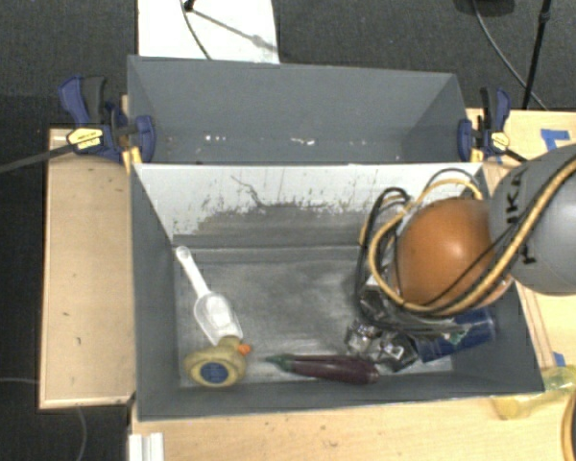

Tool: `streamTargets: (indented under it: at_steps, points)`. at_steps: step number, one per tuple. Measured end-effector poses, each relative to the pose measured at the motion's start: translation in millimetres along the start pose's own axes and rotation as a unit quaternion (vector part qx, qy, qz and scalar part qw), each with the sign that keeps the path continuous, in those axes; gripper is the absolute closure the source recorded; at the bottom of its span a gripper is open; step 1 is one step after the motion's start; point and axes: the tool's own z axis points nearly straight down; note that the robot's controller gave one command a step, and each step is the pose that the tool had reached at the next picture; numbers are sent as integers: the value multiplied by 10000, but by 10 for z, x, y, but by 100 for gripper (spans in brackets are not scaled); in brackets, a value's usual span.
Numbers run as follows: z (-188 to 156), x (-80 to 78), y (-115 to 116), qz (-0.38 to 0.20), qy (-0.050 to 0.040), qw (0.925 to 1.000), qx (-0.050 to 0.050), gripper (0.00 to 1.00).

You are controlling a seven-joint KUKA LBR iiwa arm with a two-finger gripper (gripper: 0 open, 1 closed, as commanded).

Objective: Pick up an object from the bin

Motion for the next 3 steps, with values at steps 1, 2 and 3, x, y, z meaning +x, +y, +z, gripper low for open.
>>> streamTargets:
  at_steps: [1, 2, 3]
  points:
    - [0, 0, 0, 6, 0, 10000, -1, 100]
    - [-516, -73, 28, -103, 16, 9999, -23, 100]
    - [-602, -226, -32, 153, 0, 9999, -1, 0]
